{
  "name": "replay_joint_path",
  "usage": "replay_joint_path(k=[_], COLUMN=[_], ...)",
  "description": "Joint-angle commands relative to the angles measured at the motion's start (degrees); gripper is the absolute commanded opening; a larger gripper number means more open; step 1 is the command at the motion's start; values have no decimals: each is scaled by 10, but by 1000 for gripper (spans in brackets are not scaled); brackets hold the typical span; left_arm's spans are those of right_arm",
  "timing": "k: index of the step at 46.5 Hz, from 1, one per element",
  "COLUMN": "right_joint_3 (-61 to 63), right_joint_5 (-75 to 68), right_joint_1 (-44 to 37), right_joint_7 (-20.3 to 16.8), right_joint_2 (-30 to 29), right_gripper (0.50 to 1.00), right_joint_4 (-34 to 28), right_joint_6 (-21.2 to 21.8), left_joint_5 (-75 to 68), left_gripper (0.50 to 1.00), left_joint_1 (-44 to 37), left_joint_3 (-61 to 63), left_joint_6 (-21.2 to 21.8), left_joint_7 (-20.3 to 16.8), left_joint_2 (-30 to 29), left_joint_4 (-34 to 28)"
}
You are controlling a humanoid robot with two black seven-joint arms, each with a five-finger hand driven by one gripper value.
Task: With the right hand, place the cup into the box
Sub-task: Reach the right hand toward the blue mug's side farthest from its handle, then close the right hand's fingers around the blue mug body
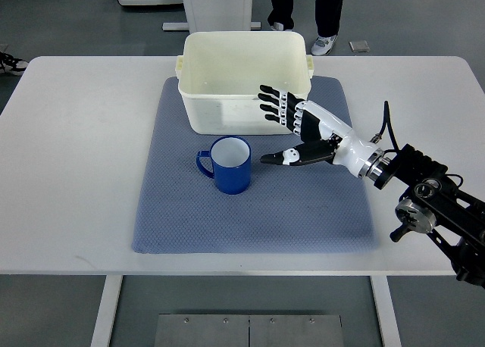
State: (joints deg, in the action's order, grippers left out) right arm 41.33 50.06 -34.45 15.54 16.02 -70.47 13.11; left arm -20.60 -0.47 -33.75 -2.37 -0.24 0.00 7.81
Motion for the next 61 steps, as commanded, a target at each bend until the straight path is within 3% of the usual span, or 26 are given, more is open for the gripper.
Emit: replay_joint_path(k=[1,61], right_joint_3=[-5,-32], right_joint_5=[0,16], right_joint_1=[1,-22], right_joint_7=[0,22], right_joint_2=[-7,-114], right_gripper=[998,1000], right_joint_4=[1,132], right_joint_6=[0,-16], left_joint_5=[0,0], left_gripper=[1000,1000], left_joint_1=[-1,-1], left_joint_3=[0,0], left_joint_6=[0,0], left_joint_7=[0,0], left_joint_2=[0,0], left_joint_4=[0,0])
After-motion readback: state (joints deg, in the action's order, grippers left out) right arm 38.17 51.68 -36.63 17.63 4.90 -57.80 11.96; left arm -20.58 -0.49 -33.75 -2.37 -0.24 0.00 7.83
